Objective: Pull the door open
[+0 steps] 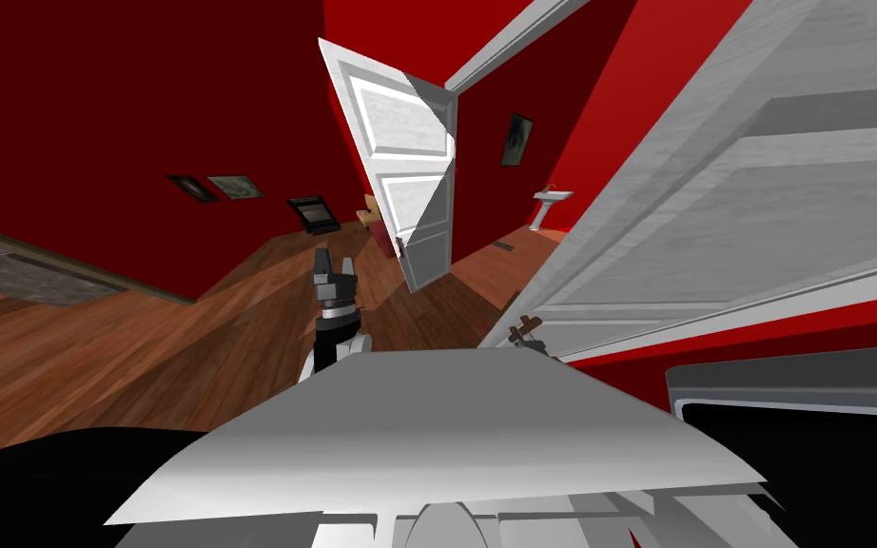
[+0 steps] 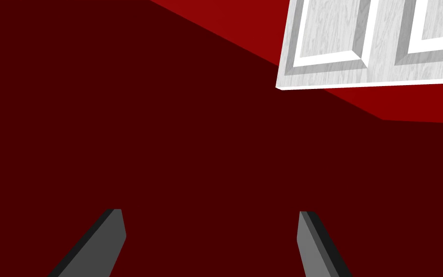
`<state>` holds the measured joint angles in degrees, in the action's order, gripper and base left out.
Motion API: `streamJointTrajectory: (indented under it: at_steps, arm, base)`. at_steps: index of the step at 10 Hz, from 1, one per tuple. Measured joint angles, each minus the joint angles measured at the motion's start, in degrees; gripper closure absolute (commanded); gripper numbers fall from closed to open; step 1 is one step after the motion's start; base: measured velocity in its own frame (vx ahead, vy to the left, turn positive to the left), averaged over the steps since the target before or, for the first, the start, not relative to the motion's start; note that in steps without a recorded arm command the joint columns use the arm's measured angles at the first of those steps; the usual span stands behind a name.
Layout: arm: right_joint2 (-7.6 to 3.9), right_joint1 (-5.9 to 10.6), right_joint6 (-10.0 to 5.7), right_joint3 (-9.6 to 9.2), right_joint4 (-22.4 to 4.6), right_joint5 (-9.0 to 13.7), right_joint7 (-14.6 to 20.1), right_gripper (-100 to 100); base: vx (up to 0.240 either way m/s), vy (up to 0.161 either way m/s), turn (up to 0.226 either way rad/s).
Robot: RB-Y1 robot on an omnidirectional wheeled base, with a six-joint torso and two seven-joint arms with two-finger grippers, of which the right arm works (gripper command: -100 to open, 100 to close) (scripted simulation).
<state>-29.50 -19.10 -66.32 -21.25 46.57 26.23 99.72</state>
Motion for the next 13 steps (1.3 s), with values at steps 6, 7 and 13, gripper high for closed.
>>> streamJointTrajectory:
  at_steps: [6,7,13]
  arm:
    - [-1.15,-2.02,-7.66,-1.73,-4.9,-1.9,3.0,100]
    - [-1.10,-1.97,-8.83,-2.00,-6.0,-2.1,3.4,100]
    - [-2.10,-4.51,-17.29,-3.89,-11.1,-4.2,6.1,100]
  base:
    - [-0.013,-0.007,0.007]
    - [-0.014,-0.006,0.019]
    - [-0.016,-0.016,0.006]
